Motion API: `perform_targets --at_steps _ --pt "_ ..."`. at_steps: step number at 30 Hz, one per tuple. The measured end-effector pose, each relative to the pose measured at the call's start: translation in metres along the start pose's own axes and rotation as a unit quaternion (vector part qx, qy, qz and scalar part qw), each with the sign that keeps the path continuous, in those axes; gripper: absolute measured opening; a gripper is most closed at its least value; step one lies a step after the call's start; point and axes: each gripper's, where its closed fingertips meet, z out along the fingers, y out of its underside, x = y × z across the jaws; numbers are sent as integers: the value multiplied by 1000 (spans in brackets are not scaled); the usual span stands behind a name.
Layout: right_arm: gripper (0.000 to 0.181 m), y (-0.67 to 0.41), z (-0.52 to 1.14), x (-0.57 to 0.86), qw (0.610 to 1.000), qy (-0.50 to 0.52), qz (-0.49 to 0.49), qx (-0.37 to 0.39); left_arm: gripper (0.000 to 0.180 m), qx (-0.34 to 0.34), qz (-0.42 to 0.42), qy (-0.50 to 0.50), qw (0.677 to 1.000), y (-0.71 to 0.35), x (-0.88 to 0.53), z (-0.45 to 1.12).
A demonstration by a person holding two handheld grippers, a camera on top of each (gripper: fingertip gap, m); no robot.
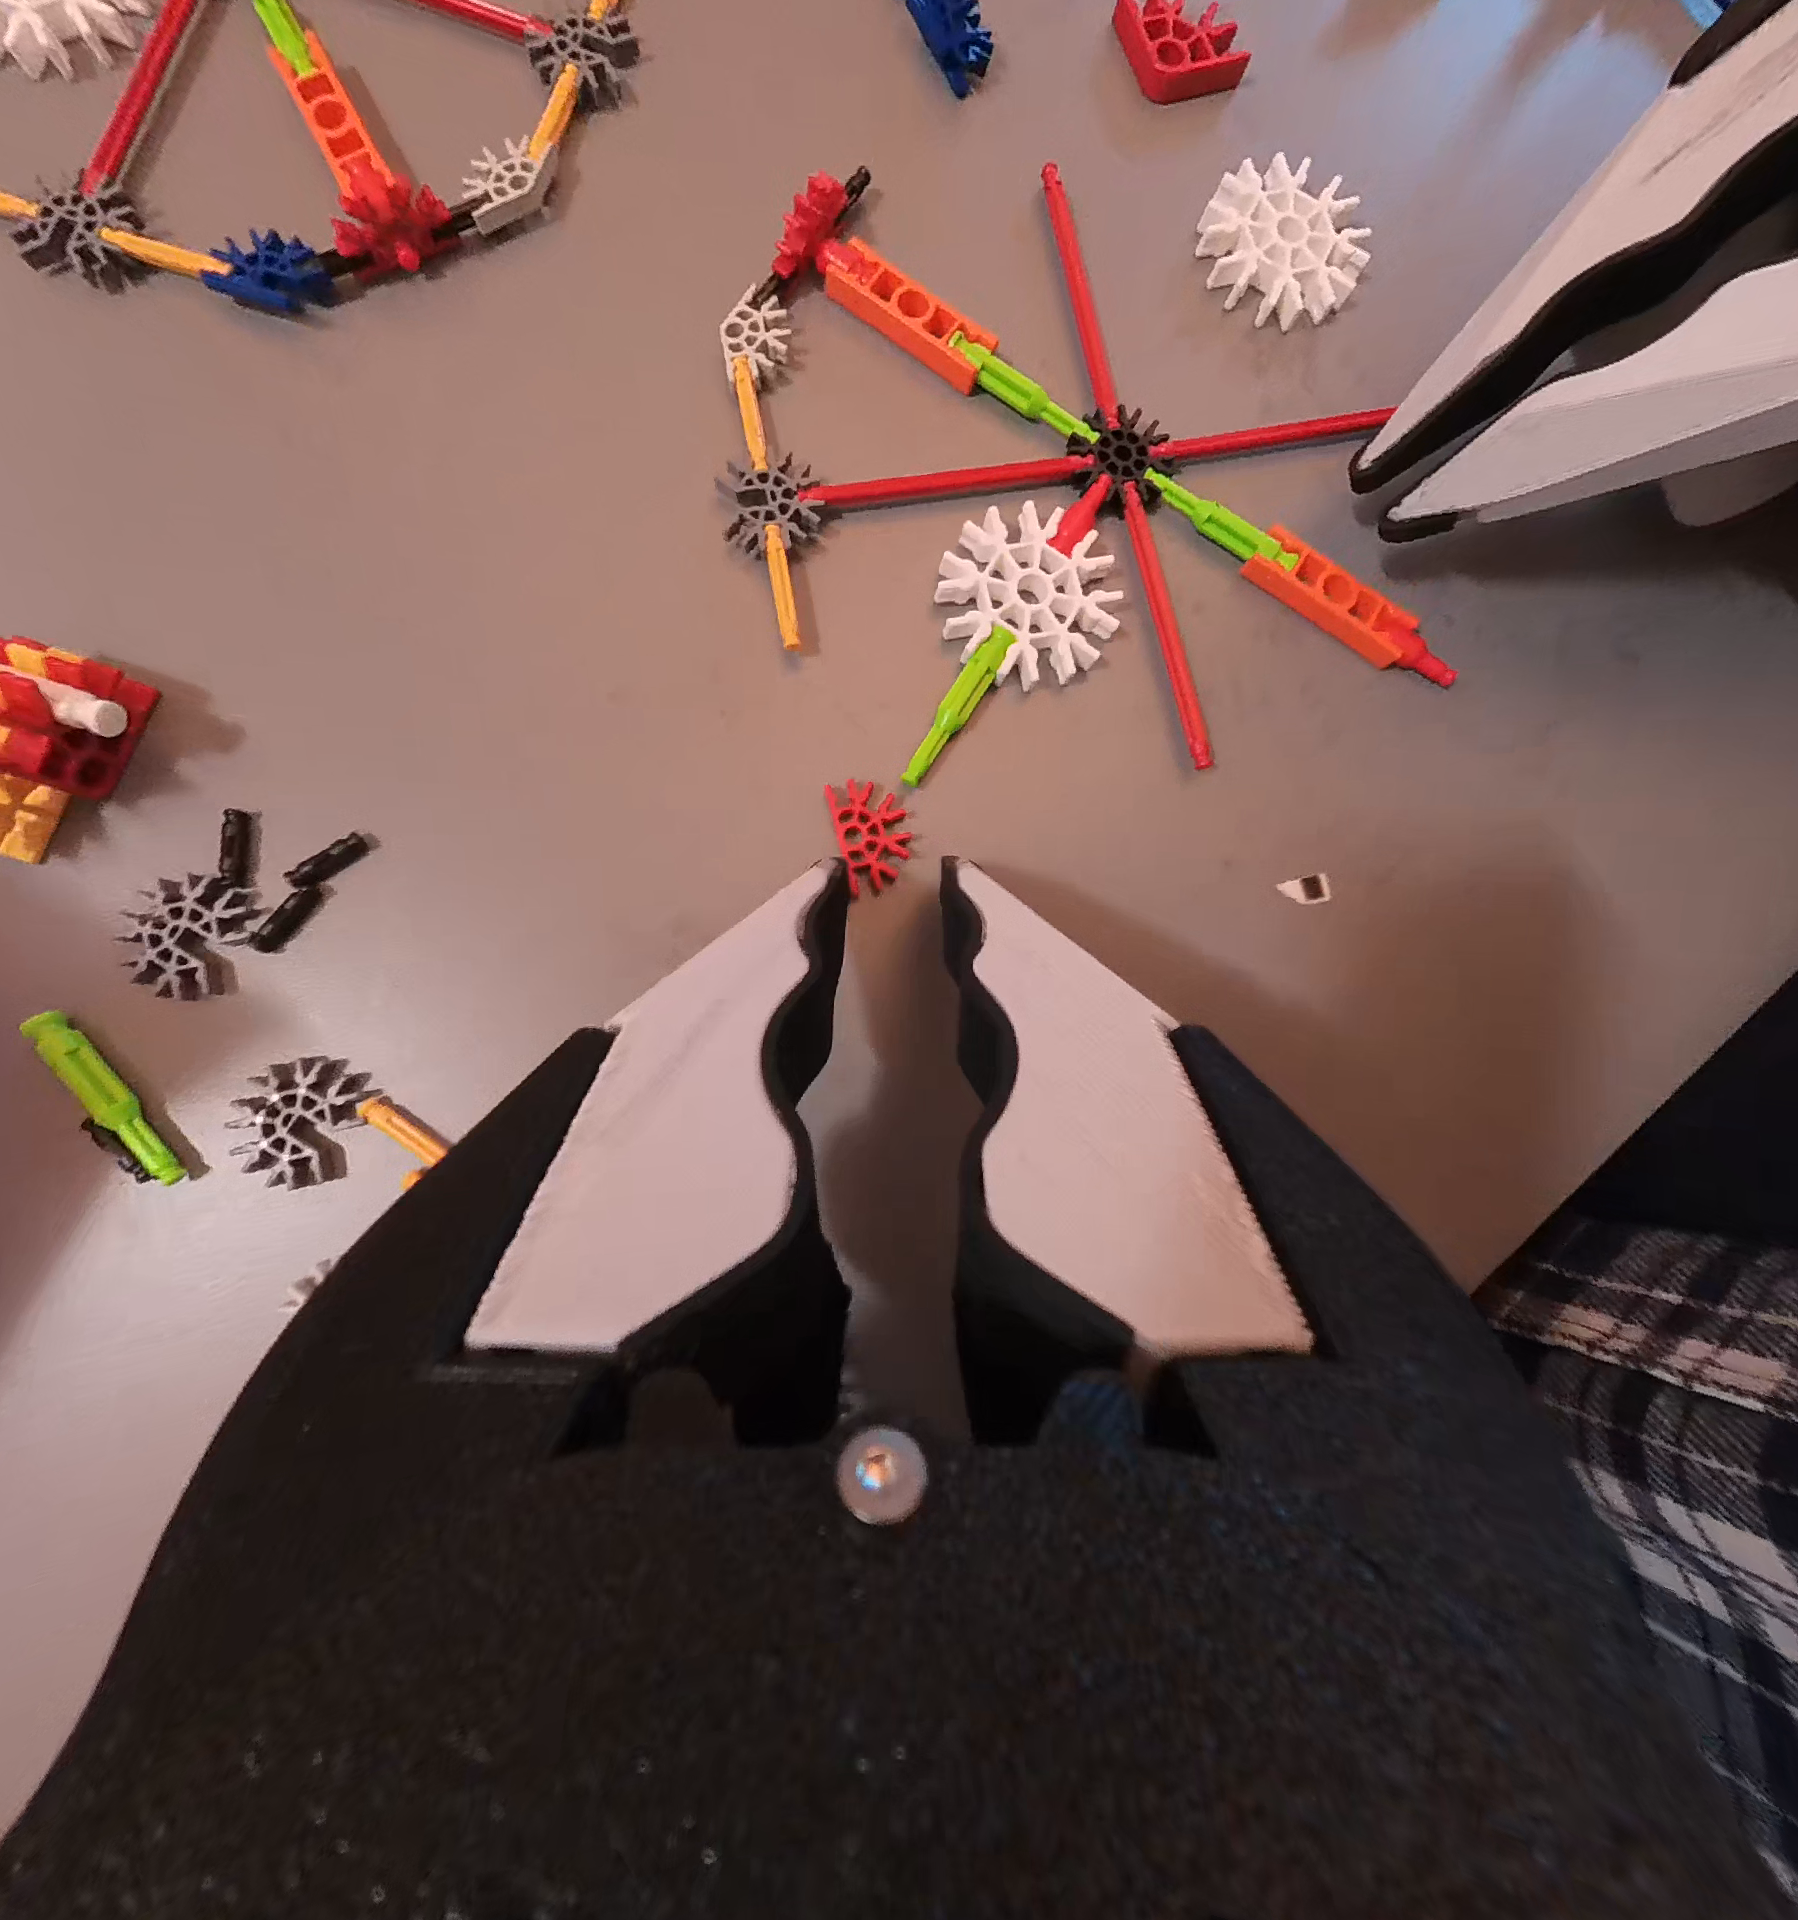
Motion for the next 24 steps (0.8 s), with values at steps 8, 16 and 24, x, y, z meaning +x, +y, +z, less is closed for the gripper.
perform_targets --at_steps 8,16,24 --pt "7 -1 0 2 1000 6 -1 3 6 -1 1 -21 1000 3 -4 4" --pt "7 -1 0 3 1000 10 -2 5 3 4 -10 -20 1000 3 -4 4" --pt "7 -2 0 4 1000 12 -2 6 0 14 -34 -7 999 1 -4 3"
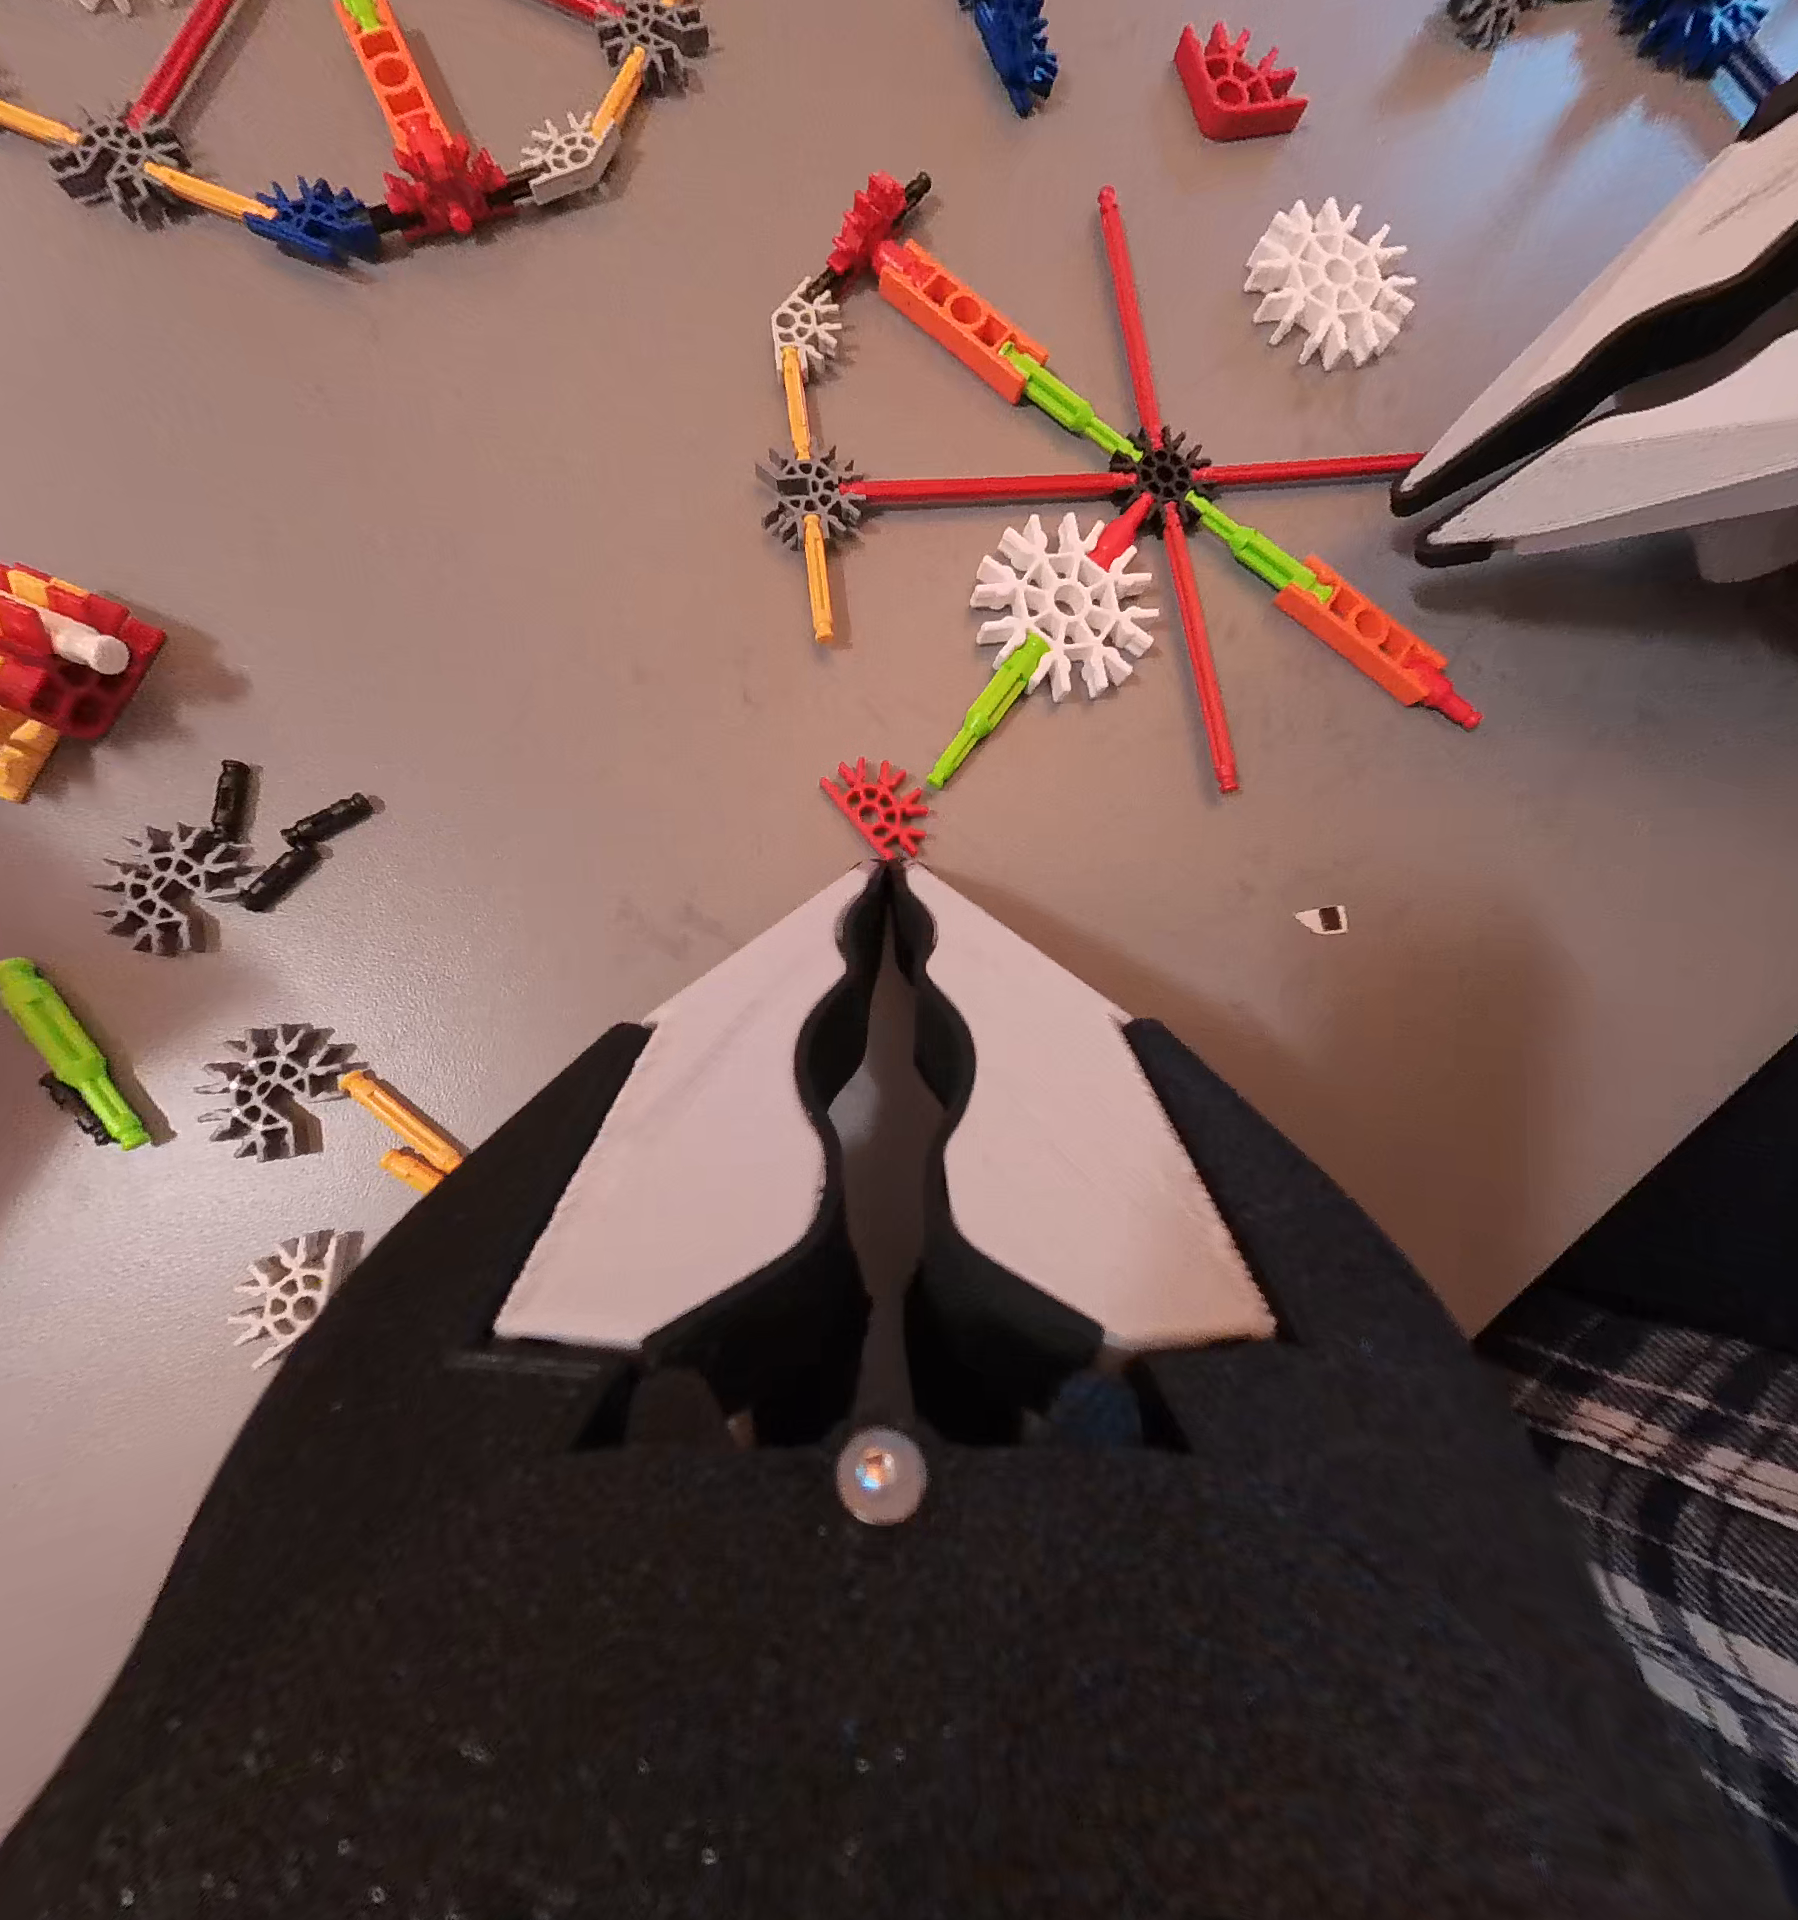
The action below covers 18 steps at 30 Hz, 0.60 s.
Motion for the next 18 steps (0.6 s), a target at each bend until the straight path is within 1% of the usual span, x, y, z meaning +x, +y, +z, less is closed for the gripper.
perform_targets --at_steps 6,9,12,14,15,17,18 --pt "7 0 1 0 1000 0 1 1 0 3 -5 2 1000 -1 -1 -1" --pt "7 0 1 0 1000 0 1 1 0 5 9 -8 1000 -5 -1 -4" --pt "7 0 2 0 1000 -1 2 0 9 7 20 -13 1000 -10 2 -3" --pt "7 -1 2 0 1000 -2 2 0 17 -1 26 -21 999 -9 3 1" --pt "7 -1 2 0 1000 -2 3 1 18 -6 30 -24 999 -7 4 4" --pt "7 -1 2 0 1000 -2 3 1 17 -12 32 -37 999 -5 3 8" --pt "7 -1 3 0 1000 -2 3 2 13 -11 32 -42 999 -5 2 8"
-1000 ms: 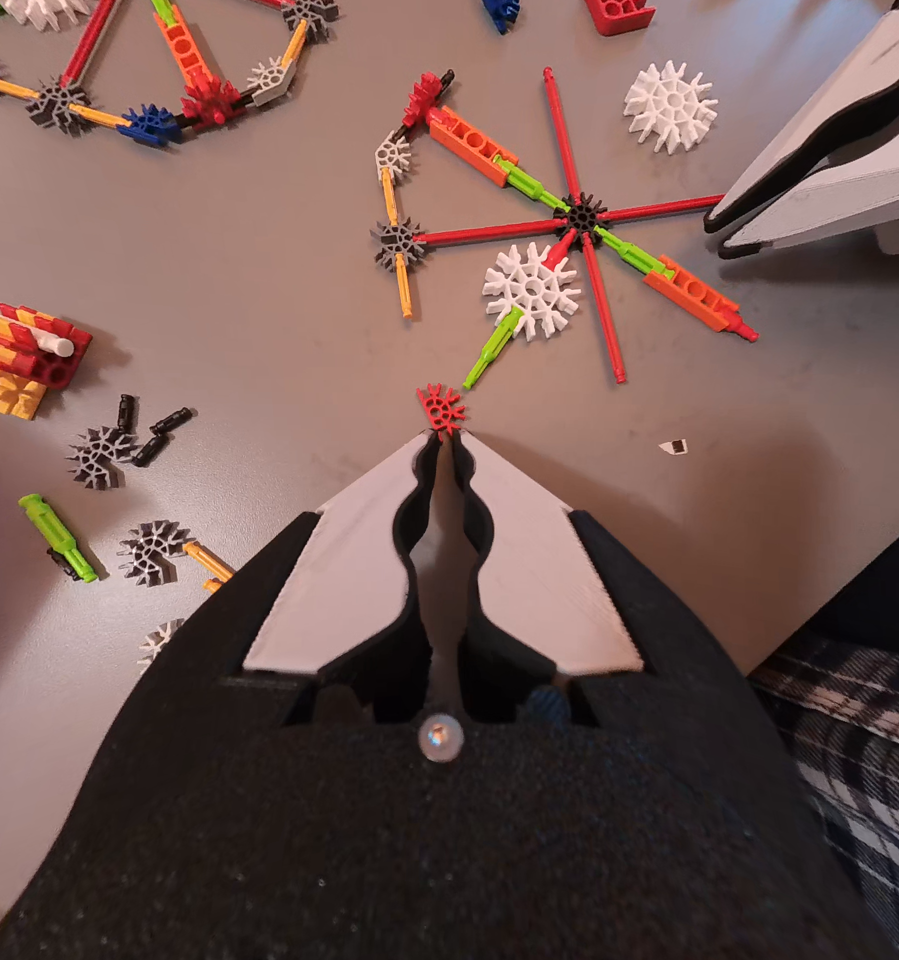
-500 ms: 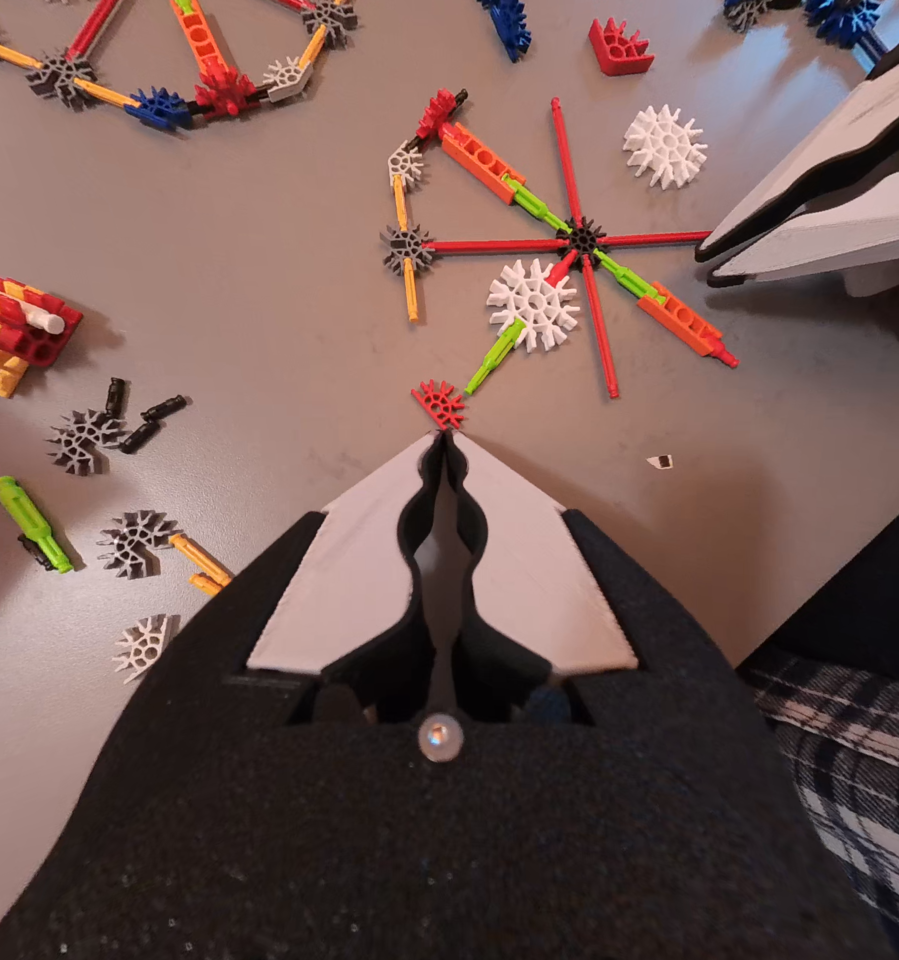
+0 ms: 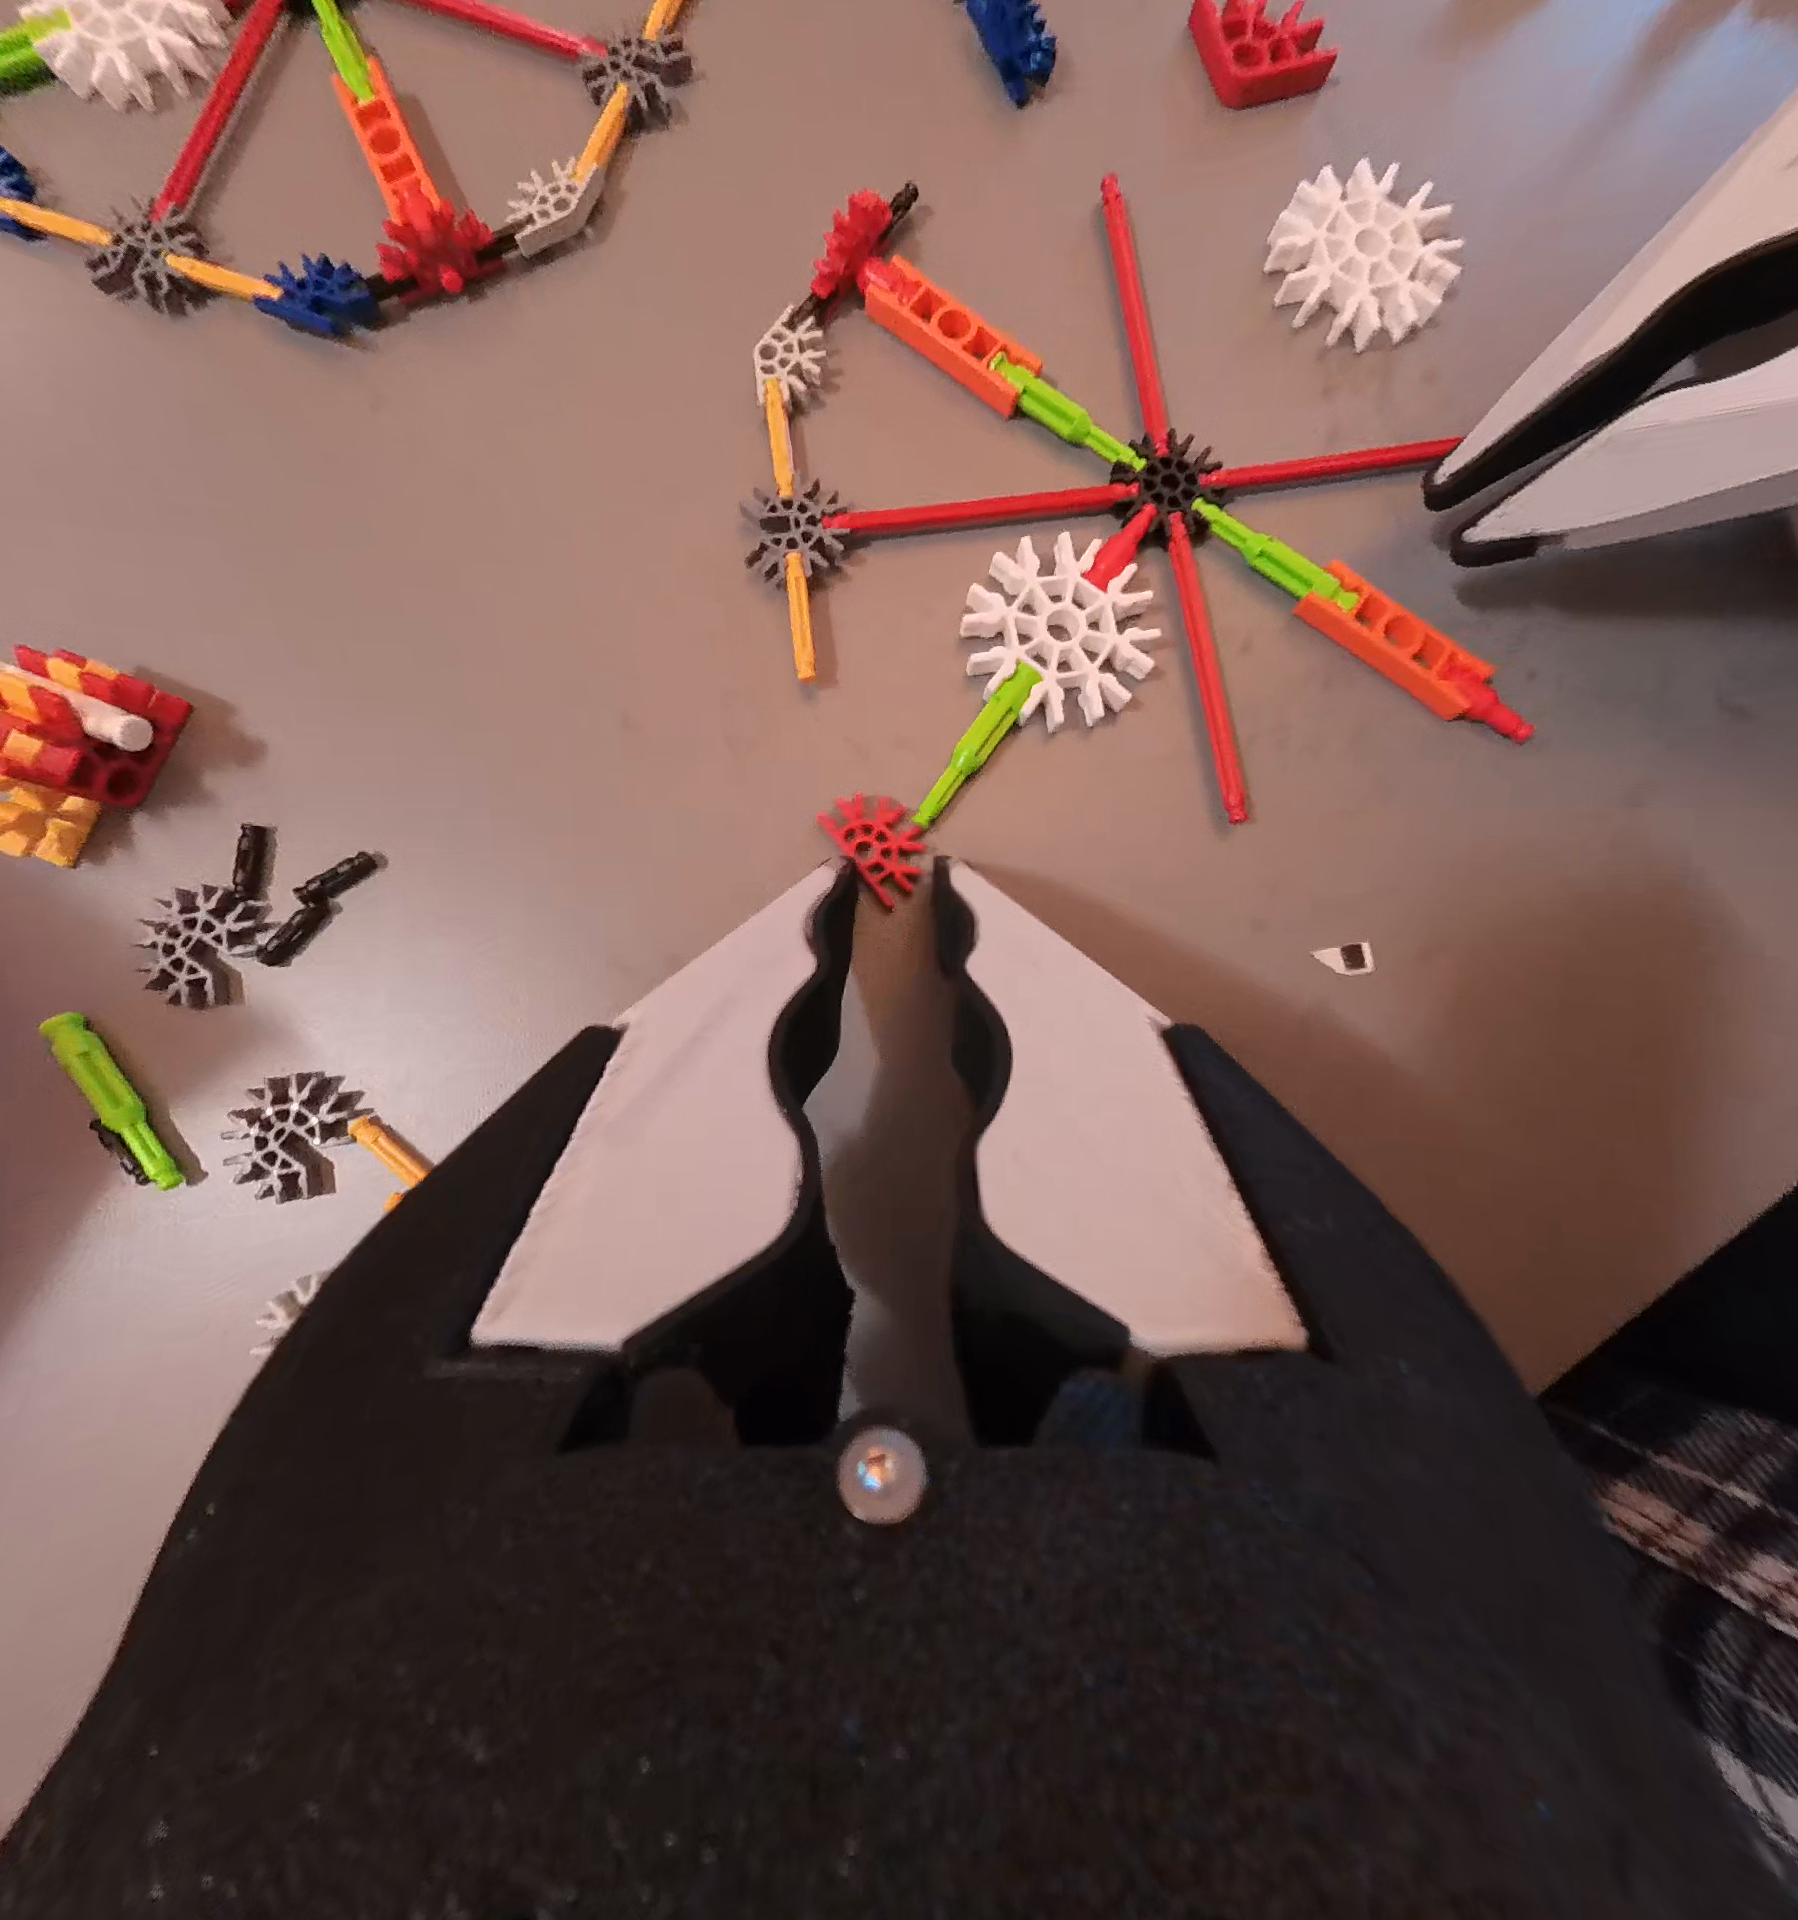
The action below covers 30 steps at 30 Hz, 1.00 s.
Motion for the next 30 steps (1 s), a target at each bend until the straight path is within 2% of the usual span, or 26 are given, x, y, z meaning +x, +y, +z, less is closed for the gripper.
perform_targets --at_steps 1,13,24,30 --pt "7 0 0 0 1000 0 0 1 9 0 -1 -9 1000 0 -2 0" --pt "7 0 2 -3 1000 -13 2 2 8 9 -32 -1 999 -1 -3 0" --pt "7 -2 1 -5 1000 -26 0 9 7 49 -137 66 987 -9 -1 -6" --pt "14 -19 -2 -13 998 -21 -45 33 7 105 -208 142 962 -27 8 -24"
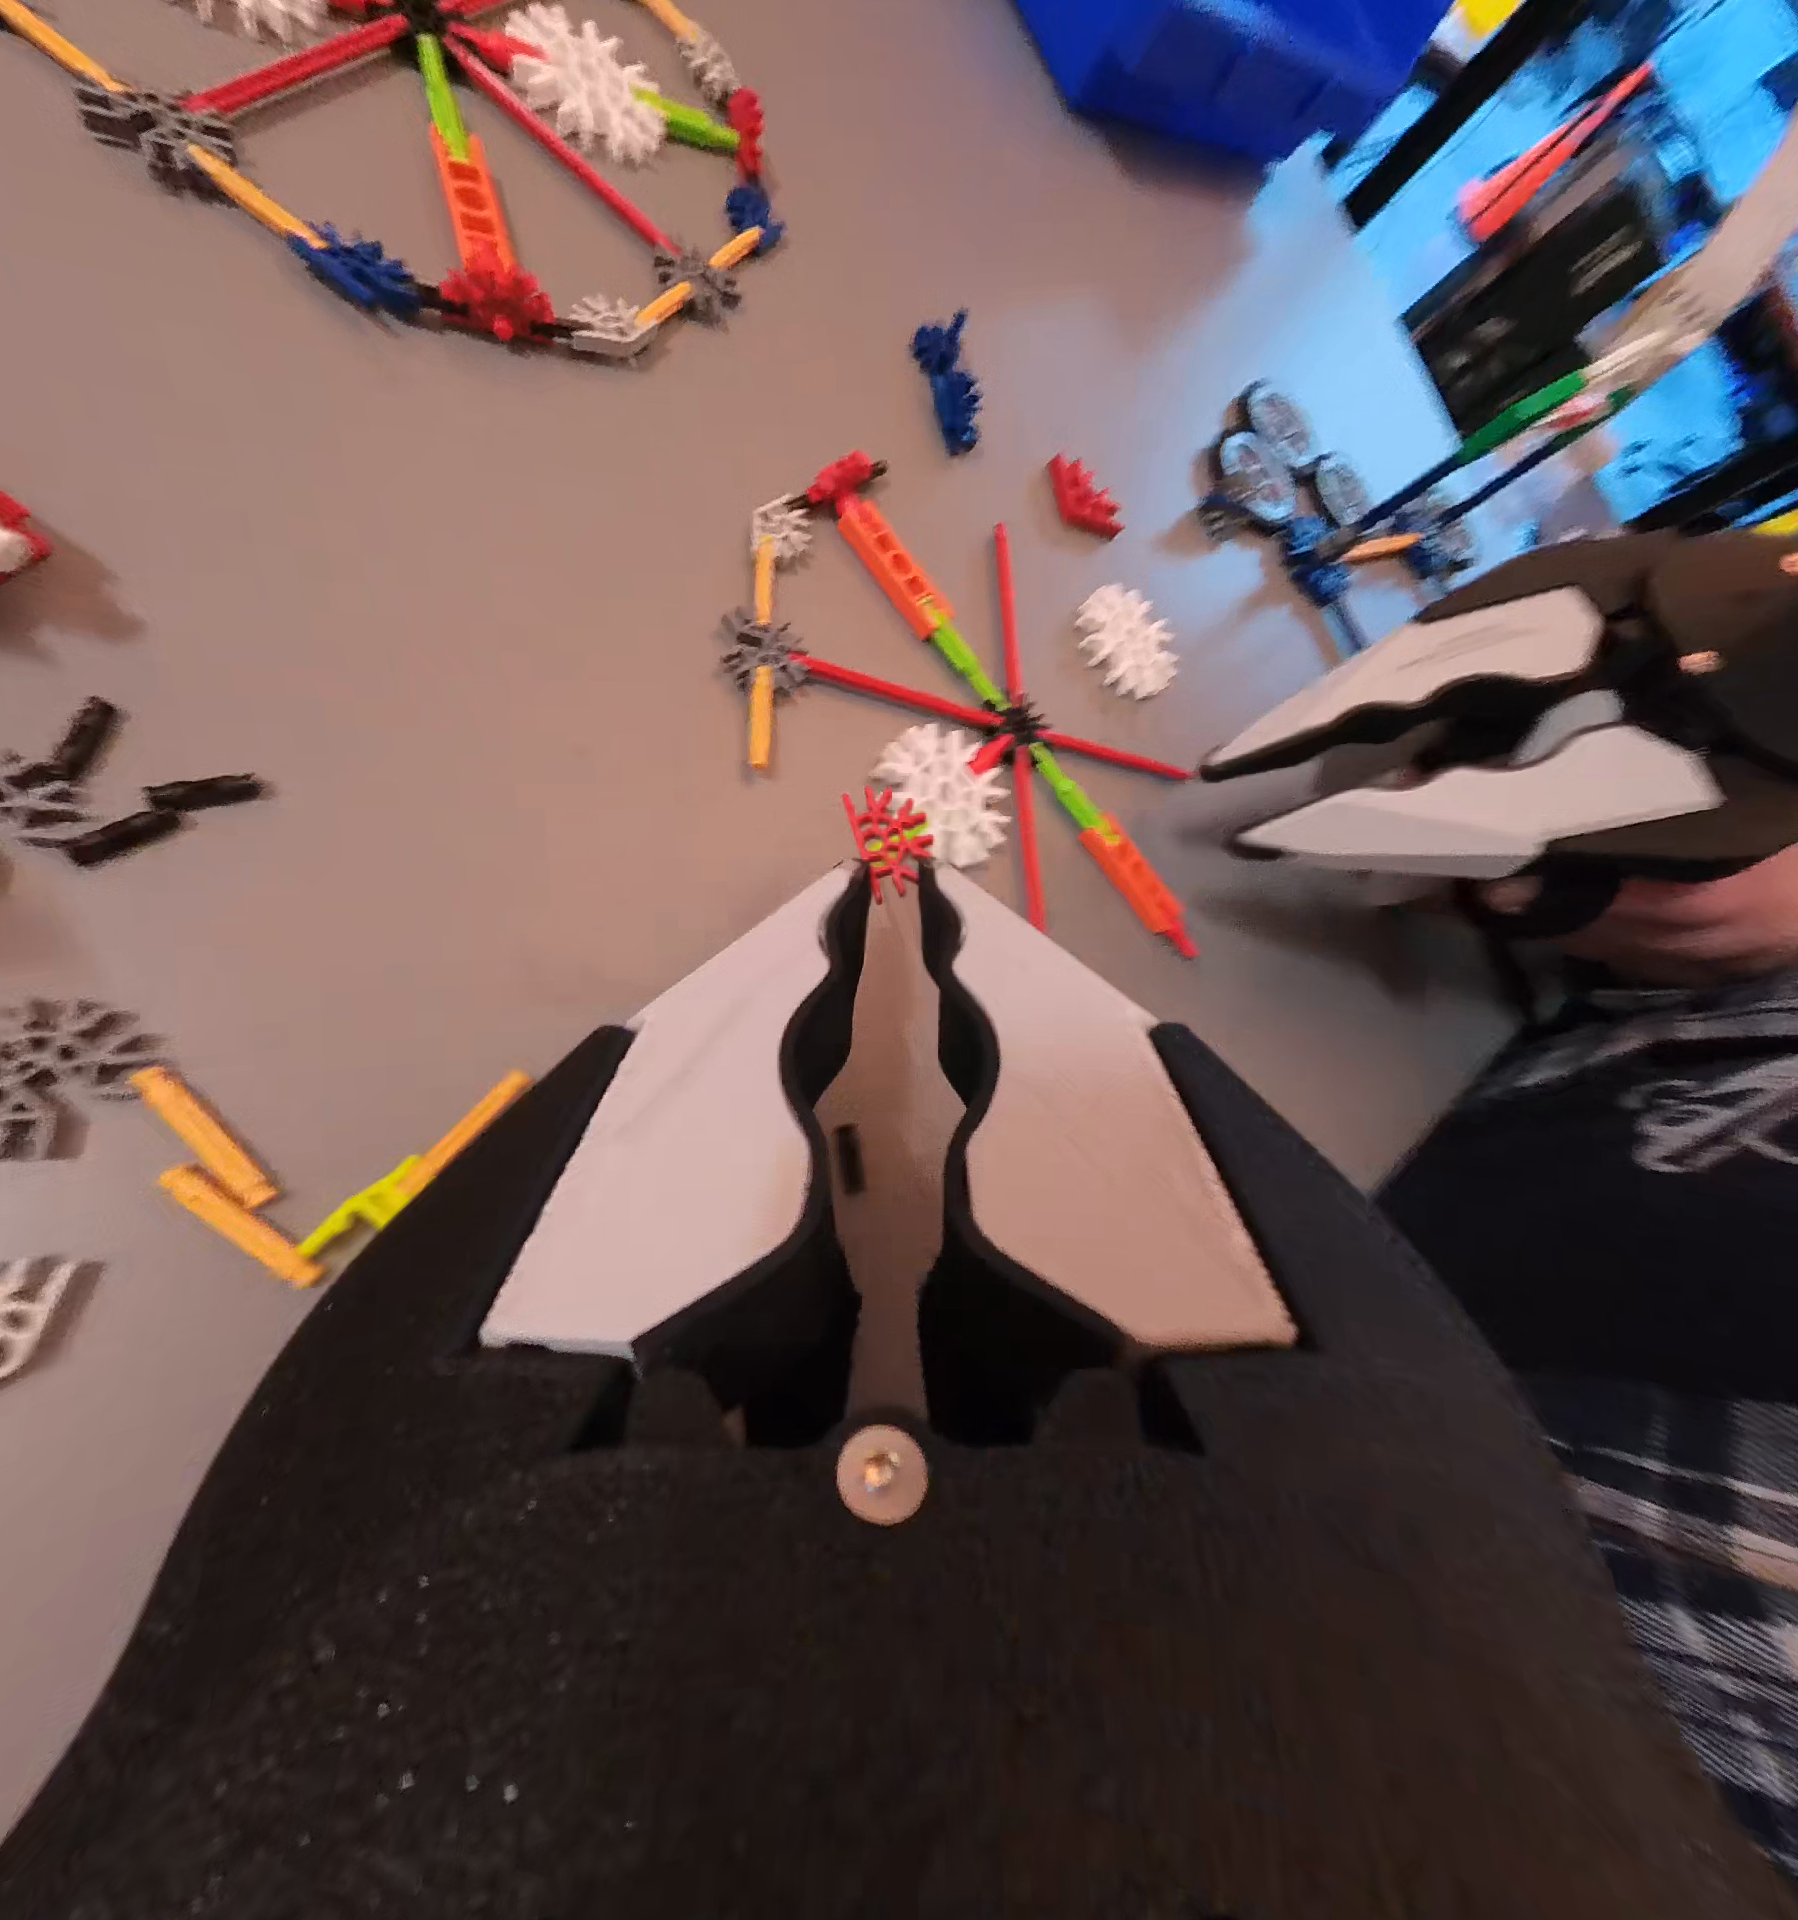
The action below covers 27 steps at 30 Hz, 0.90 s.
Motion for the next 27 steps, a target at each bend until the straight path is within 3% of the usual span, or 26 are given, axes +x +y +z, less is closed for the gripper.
perform_targets --at_steps 6,9,12,18,22,25,27 --pt "33 -21 13 -19 998 -16 -63 20 7 55 -85 154 983 -16 49 -7" --pt "49 -31 23 -24 994 2 -104 32 7 78 -121 208 967 -21 67 -6" --pt "53 -46 25 -25 990 29 -125 55 7 80 -140 237 958 -18 78 -3" --pt "34 -58 24 -22 987 53 -130 77 7 94 -184 272 940 -19 83 -5" --pt "31 -58 21 -22 985 58 -146 74 8 102 -194 282 934 -20 84 -8" --pt "7 -57 18 -19 982 68 -158 71 9 118 -196 278 933 -25 79 -13" --pt "6 -56 18 -20 982 65 -163 68 8 112 -183 270 939 -23 79 -13"
